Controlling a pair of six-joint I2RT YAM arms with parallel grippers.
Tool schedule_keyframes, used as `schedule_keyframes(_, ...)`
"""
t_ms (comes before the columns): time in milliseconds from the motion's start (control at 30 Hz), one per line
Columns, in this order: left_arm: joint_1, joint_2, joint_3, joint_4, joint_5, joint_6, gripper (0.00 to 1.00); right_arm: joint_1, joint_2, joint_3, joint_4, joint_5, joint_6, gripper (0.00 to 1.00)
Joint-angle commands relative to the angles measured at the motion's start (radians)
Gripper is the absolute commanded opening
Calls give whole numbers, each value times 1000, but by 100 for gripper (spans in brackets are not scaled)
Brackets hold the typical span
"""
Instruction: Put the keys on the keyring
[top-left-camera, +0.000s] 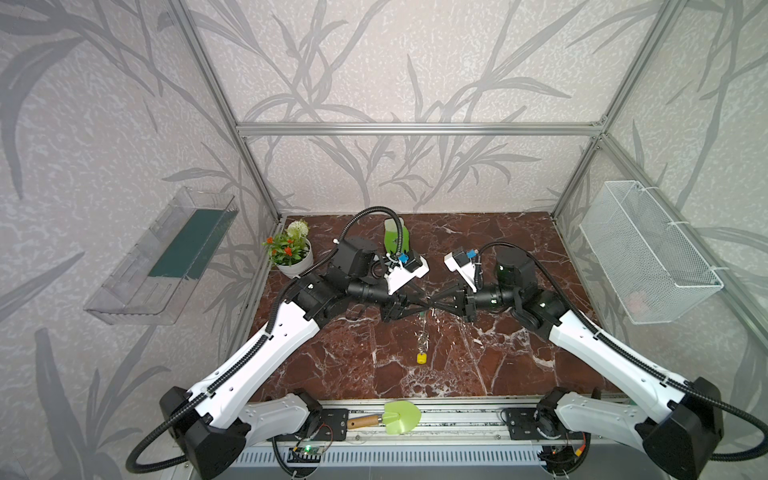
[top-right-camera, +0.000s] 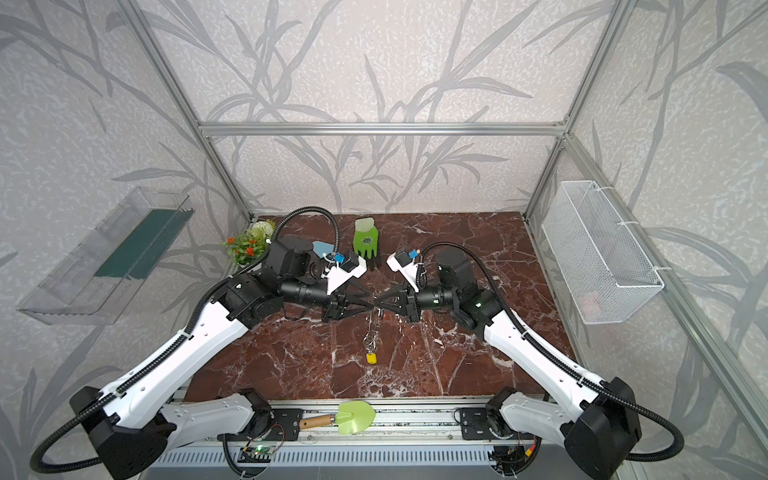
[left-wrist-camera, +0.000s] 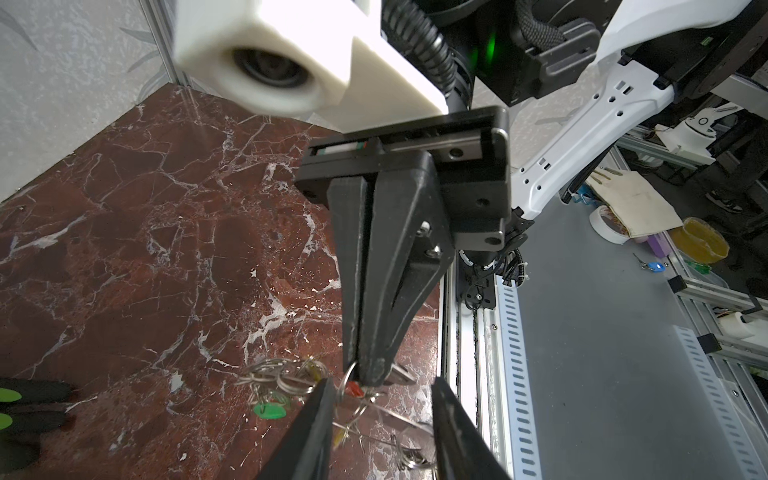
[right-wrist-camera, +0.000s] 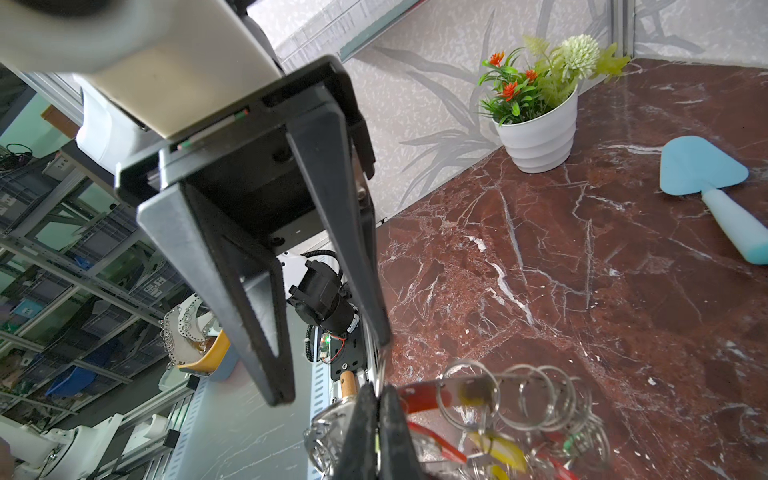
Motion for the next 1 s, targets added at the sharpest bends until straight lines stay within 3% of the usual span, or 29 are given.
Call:
schedule_keyframes(0, 15, -20, -22, 44, -11, -1, 43, 6, -37, 30, 43, -32, 1, 0)
schedule_keyframes(200, 24, -14, -24, 53, 0, -14, 45, 7, -36, 32, 50, -34, 5, 0)
schedule_keyframes(400, 23, 0, -35, 38, 65, 4, 35, 7, -30, 34, 52, -34, 7, 0)
schedule_keyframes(700, 23, 22, -31, 30, 71, 3, 34, 7, -33, 31, 53, -32, 8, 0)
schedule_keyframes(967, 22, 35, -33, 17, 97, 7, 19, 7, -34, 29, 52, -26, 5, 0)
